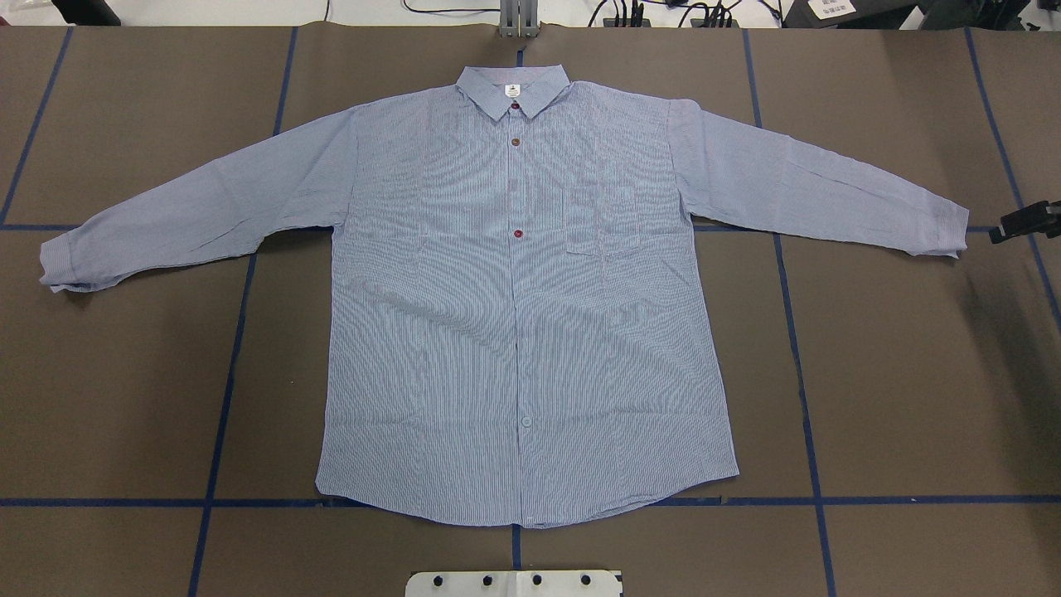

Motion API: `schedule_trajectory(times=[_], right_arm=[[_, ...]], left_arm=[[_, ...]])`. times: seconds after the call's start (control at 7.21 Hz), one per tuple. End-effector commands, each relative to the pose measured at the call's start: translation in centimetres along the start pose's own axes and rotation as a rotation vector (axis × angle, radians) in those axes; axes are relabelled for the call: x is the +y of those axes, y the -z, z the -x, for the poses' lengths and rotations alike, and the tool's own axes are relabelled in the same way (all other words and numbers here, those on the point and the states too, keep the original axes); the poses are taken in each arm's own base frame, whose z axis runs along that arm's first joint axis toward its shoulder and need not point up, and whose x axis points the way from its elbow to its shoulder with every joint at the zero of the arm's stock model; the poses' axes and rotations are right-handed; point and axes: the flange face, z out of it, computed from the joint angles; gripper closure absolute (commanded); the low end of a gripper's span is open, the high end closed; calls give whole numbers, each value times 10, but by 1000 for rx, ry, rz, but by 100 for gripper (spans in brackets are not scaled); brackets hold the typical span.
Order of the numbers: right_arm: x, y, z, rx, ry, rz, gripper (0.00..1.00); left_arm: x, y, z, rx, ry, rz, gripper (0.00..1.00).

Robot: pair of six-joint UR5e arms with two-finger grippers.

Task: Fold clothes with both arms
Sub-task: 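Lower the right gripper to the cuff of the nearest sleeve and grasp it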

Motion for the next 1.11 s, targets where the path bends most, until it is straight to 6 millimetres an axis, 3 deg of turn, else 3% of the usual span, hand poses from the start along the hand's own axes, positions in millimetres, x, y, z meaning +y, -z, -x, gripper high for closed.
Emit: schedule_trajectory(times=[0.0,0.55,0.97], right_arm=[[-14,-16,38,-13,-7,7,0],[-9,-47,66,4,32,43,0],[-11,-54,67,28,36,41,0]], left_arm=[[0,1,-1,0,-3,-3,0],[-1,3,-4,3,-6,-7,0],[-2,4,-5,3,-6,-9,0]])
